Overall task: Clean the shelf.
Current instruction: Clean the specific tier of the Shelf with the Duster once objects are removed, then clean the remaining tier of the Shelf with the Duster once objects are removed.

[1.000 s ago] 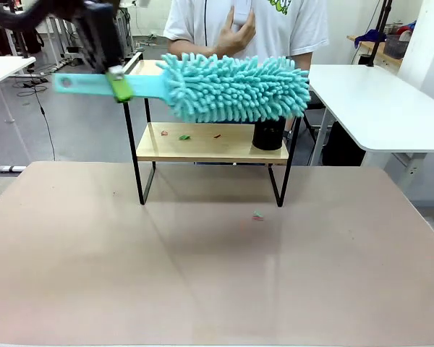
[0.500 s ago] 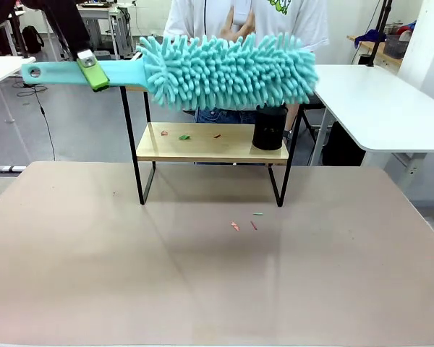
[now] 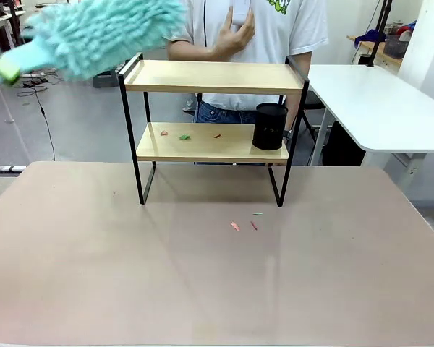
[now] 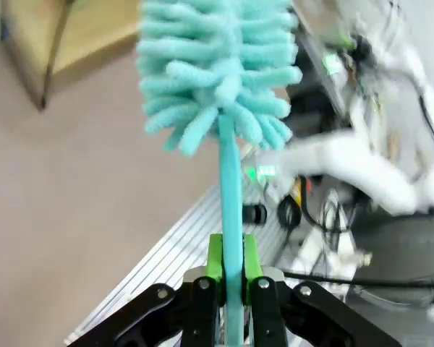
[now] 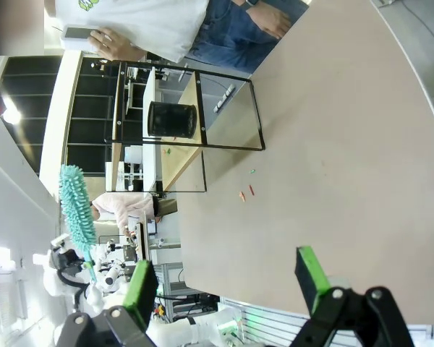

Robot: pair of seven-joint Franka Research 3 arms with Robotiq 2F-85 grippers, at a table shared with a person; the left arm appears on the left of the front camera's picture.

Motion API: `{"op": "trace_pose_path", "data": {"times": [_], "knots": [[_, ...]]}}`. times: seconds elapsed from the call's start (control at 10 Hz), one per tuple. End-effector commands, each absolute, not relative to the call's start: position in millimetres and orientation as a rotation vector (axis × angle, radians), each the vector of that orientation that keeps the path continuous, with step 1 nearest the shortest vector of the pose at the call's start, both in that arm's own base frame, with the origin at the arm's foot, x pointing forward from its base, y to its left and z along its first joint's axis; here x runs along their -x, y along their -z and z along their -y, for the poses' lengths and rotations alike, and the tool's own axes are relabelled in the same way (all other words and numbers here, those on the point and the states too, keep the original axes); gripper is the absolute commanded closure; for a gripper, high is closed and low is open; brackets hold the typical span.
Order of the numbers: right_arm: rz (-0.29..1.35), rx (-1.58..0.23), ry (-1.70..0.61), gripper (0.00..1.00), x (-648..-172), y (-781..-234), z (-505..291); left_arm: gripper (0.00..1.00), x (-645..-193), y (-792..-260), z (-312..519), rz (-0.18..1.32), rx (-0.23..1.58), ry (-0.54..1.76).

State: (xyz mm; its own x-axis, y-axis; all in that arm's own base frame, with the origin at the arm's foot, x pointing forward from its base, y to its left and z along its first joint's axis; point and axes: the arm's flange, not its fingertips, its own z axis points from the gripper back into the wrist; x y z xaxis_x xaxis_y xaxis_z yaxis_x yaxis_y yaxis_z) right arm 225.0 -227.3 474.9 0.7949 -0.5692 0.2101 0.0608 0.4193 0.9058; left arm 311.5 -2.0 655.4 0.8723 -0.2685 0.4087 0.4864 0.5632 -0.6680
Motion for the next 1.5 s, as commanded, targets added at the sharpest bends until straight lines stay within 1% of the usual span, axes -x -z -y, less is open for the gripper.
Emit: {"op": "trace_pose_path", "data": {"times": [0.0,0.1,0.2,0.3,0.4,0.5,0.6,0.7,1.4], "knots": [[0.575,-1.087,0.400,0.00,-227,-476,227,0.87,-284,-594,-10,0.452,0.955,0.077],[0.575,-1.087,0.400,0.00,-227,-476,227,0.87,-281,-570,-26,0.501,0.989,-0.127],[0.575,-1.087,0.400,0.00,-227,-476,227,0.87,-282,-547,-42,0.513,1.029,-0.218],[0.575,-1.087,0.400,0.00,-227,-476,227,0.87,-296,-528,-51,0.454,1.013,-0.272],[0.575,-1.087,0.400,0.00,-227,-476,227,0.87,-316,-515,-53,0.375,0.992,-0.273],[0.575,-1.087,0.400,0.00,-227,-476,227,0.87,-340,-499,-49,0.291,0.955,-0.225],[0.575,-1.087,0.400,0.00,-227,-476,227,0.87,-364,-486,-45,0.160,0.955,-0.235],[0.575,-1.087,0.400,0.00,-227,-476,227,0.87,-313,-501,-65,0.353,0.960,-0.280],[0.575,-1.087,0.400,0.00,-227,-476,227,0.87,-313,-501,-65,0.353,0.960,-0.280]]}}
